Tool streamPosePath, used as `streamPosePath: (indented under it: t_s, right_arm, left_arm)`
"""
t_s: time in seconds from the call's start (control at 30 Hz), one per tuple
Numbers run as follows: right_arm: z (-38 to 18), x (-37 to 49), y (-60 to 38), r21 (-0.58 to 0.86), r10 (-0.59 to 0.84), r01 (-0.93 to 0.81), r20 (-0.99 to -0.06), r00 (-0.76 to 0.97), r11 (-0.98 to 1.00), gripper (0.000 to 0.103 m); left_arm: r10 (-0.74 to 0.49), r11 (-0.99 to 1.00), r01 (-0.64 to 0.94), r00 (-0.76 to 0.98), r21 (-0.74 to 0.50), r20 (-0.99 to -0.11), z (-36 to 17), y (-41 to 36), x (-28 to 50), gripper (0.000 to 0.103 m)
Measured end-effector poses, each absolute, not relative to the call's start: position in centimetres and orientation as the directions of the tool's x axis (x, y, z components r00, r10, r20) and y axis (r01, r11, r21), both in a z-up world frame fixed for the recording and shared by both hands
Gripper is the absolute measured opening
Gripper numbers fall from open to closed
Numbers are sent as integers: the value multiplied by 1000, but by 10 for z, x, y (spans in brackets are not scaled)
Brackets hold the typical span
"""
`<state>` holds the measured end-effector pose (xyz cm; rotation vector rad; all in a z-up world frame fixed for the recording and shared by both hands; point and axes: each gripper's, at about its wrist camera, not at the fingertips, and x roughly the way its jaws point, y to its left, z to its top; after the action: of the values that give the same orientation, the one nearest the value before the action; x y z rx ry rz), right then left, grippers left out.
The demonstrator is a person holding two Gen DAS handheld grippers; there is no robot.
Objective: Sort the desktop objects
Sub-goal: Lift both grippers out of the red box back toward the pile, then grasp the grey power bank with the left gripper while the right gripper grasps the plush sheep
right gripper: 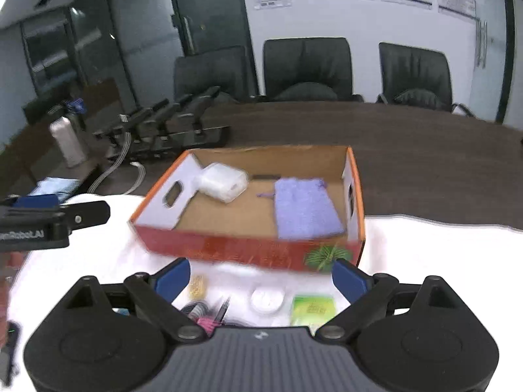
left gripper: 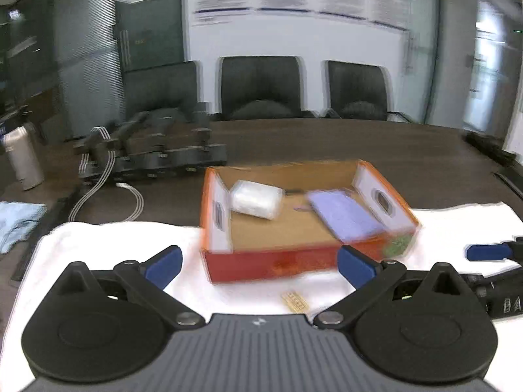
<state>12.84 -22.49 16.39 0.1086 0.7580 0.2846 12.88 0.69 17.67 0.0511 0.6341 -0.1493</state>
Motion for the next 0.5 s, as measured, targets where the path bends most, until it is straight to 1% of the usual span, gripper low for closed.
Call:
streamPosePath:
  t_s: [0.03, 0.13, 0.23, 0.27, 0.33, 0.5]
  right_arm:
    - [158, 114, -231, 221, 311, -218, -654, 689, 950, 94]
    - [139, 78, -242, 256, 340, -226, -640, 689, 940, 94]
    - [120, 48, -249, 266, 343, -221, -632, 695, 938, 94]
    - [115, 39, -249, 262, 343, -226, -630, 697, 938, 94]
    - [107, 20, -249, 230, 327, -234, -617, 716, 945, 94]
    - [87, -26, -237, 89, 288, -289, -563, 775, 953, 93]
  left_arm:
    - [-145, 986, 164, 799, -20, -584, 169, 9, 115, 103]
    - [-149, 988, 141, 801, -60, -580, 142, 11, 79, 103]
    - [-175, 981, 188, 787, -41, -592, 113, 7, 47, 103]
    - [-165, 982, 187, 787, -25, -595, 104, 7, 37, 103]
    - [-165, 980, 199, 799, -4, -578, 88, 9, 13, 103]
    - [-192, 970, 243, 809, 19, -555, 66, 13, -21, 103]
